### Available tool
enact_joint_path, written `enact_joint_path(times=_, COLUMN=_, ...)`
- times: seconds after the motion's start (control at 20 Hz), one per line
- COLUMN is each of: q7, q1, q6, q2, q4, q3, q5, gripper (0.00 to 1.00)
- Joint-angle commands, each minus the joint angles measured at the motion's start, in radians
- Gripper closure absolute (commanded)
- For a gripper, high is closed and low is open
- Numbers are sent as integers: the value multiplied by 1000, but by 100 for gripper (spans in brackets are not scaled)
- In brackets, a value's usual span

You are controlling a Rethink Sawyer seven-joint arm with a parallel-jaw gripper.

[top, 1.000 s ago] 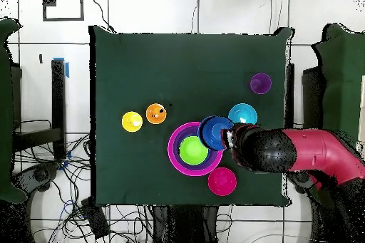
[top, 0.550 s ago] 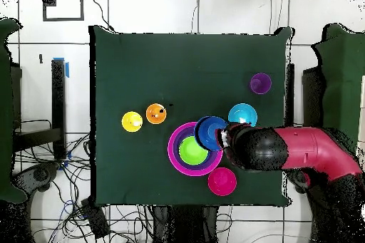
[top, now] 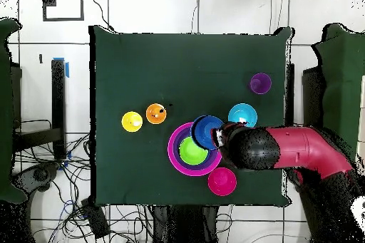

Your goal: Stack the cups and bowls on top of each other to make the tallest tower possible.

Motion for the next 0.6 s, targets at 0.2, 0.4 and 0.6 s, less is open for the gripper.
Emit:
enact_joint_path(times=0.2, q7=155, q1=83, q6=-89, q2=26, q4=78, q3=-81, q5=4, gripper=100)
enact_joint_path(times=0.4, q7=169, q1=101, q6=-108, q2=21, q4=92, q3=-94, q5=12, gripper=100)
enact_joint_path(times=0.6, q7=177, q1=120, q6=-133, q2=34, q4=97, q3=-114, q5=19, gripper=100)
